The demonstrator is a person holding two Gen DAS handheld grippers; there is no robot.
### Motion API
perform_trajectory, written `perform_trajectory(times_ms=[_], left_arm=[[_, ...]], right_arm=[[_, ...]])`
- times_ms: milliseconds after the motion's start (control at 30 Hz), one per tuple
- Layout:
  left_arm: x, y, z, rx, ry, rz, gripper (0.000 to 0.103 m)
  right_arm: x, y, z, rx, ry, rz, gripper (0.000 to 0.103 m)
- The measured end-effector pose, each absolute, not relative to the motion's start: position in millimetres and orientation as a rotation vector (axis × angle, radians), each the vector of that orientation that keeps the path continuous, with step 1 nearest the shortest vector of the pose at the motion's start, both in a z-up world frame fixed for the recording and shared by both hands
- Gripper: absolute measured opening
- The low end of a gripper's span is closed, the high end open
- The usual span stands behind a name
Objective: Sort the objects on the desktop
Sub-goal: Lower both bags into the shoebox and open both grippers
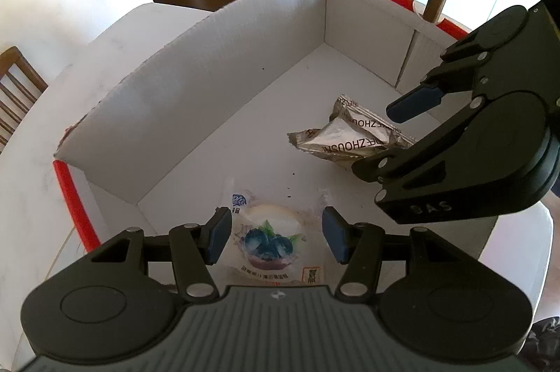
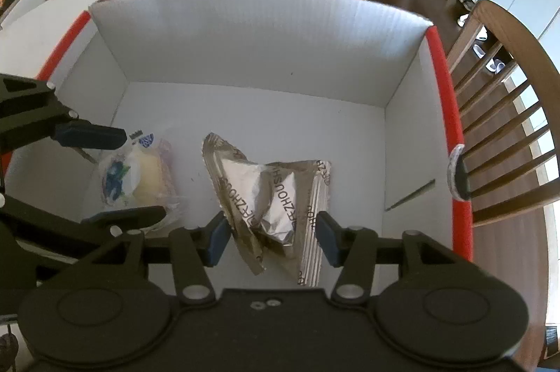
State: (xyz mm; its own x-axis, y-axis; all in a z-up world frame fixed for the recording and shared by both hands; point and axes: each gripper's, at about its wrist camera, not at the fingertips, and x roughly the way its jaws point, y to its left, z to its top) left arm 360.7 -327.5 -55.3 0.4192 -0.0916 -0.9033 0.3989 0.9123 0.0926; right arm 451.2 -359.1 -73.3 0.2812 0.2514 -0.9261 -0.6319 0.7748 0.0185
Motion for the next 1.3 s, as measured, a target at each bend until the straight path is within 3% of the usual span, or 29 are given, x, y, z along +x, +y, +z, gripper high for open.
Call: perform_trajectory(times_ms=[1300], left_arm=[[255, -274, 36, 0.153, 0.821, -0.262, 0.056]], right_arm=[[376, -360, 26, -0.267, 0.957, 0.670, 0.054]])
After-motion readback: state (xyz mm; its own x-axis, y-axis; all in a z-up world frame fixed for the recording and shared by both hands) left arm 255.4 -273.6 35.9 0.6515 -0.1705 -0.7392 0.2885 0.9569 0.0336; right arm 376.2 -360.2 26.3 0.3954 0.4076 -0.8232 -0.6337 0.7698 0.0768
